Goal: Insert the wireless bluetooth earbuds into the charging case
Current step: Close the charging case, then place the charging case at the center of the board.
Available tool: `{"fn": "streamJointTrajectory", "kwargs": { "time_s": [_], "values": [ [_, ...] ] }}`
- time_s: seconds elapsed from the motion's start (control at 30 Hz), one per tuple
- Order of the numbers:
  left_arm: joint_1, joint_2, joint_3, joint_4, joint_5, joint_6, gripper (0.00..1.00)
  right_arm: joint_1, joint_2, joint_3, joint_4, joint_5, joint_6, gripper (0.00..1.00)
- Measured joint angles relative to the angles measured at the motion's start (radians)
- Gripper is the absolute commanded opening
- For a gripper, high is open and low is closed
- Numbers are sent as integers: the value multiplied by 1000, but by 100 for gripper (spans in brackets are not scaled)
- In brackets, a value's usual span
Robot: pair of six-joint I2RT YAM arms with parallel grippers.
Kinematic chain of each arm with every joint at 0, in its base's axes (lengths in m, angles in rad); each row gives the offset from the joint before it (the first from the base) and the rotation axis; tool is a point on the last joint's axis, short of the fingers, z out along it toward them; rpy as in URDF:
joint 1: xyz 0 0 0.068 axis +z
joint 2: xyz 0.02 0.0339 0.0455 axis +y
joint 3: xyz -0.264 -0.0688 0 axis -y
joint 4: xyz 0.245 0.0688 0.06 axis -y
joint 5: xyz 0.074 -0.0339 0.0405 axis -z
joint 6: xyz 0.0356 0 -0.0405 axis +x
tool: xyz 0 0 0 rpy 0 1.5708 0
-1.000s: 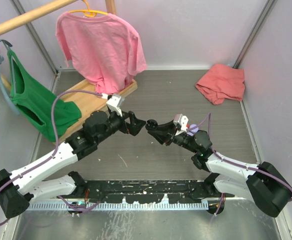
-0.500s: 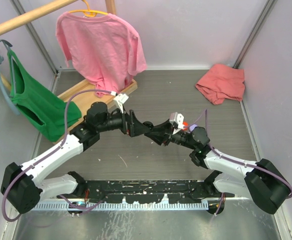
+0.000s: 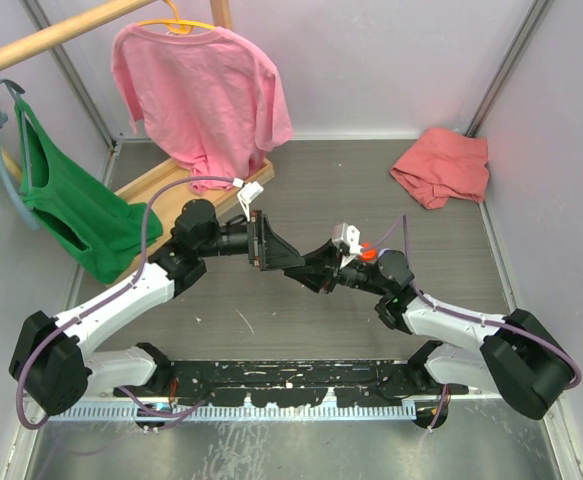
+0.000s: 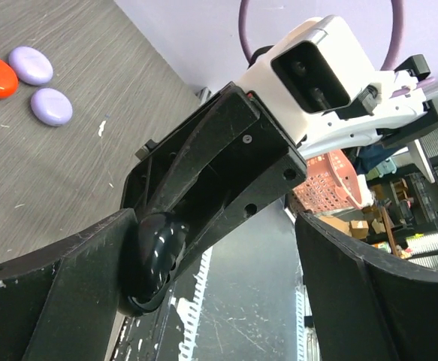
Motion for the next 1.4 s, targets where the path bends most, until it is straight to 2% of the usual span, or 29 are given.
{"fn": "streamJointTrajectory", "kwargs": {
  "time_s": [0.3,0.4,0.5,0.7,0.97,1.1,1.2,1.4],
  "values": [
    [5,-2,0,53,37,-18,84,0,27,11,-21,-42,8,3],
    [5,-14,0,43,36,-7,87,0,28,15,-53,-48,8,3],
    [5,-48,1,-35,-6,45,93,0,28,26,-106,-42,8,3],
    [5,-163,45,-365,-259,222,99,-8,26,65,-305,64,10,3],
    [5,-326,94,-753,-660,401,98,-108,24,72,-583,246,56,4],
    [5,-380,111,-878,-813,470,98,-175,41,76,-690,322,100,5],
    [5,-416,115,-939,-907,521,98,-270,58,74,-737,356,154,9],
    [11,-431,116,-987,-1008,571,98,-400,135,67,-784,424,214,13]
  ]
}}
